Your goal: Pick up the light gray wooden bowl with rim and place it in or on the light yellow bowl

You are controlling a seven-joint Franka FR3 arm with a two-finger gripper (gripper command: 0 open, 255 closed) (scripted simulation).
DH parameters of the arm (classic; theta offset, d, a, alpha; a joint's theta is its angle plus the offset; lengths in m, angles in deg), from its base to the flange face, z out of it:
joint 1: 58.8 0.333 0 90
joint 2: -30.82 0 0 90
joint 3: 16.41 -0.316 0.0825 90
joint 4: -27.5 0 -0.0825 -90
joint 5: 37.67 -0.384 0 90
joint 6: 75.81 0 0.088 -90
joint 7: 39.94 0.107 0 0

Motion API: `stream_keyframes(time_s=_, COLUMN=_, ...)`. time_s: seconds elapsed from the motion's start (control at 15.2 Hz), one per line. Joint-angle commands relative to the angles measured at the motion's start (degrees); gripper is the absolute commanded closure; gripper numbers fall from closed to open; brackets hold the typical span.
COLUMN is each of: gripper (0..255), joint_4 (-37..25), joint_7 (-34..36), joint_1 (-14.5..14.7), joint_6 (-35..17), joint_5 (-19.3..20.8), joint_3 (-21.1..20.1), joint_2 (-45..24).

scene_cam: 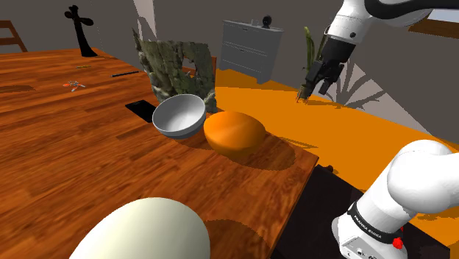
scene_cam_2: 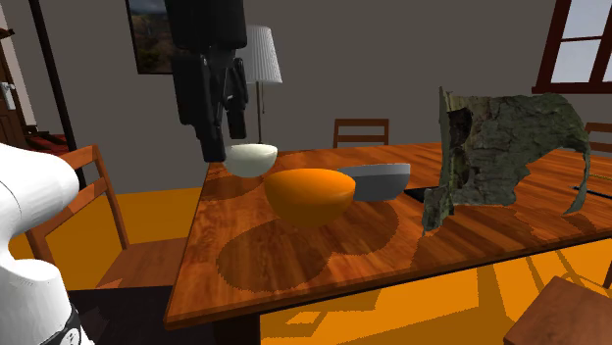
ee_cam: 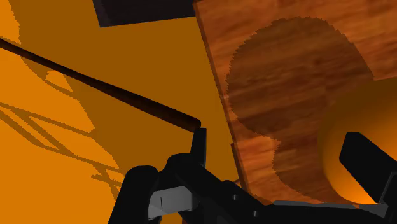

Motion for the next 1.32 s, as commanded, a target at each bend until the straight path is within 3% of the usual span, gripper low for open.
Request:
stream_keyframes(time_s=0.0, gripper=0, joint_4=0.0, joint_7=0.0, joint_1=0.0, joint_6=0.0, joint_5=0.0, joint_3=0.0, joint_2=0.0)
stream_keyframes(time_s=0.66, gripper=0, joint_4=-5.6, joint_7=15.8, joint_1=1.6, joint_6=-12.4, joint_5=-2.1, joint_3=-13.1, joint_2=-14.7)
stream_keyframes(time_s=0.99, gripper=0, joint_4=-11.7, joint_7=24.4, joint_1=1.1, joint_6=-16.8, joint_5=0.4, joint_3=-19.1, joint_2=-24.4)
stream_keyframes(time_s=1.25, gripper=0, joint_4=-18.1, joint_7=32.1, joint_1=0.5, joint_6=-19.0, joint_5=4.6, joint_3=-23.6, joint_2=-33.0)
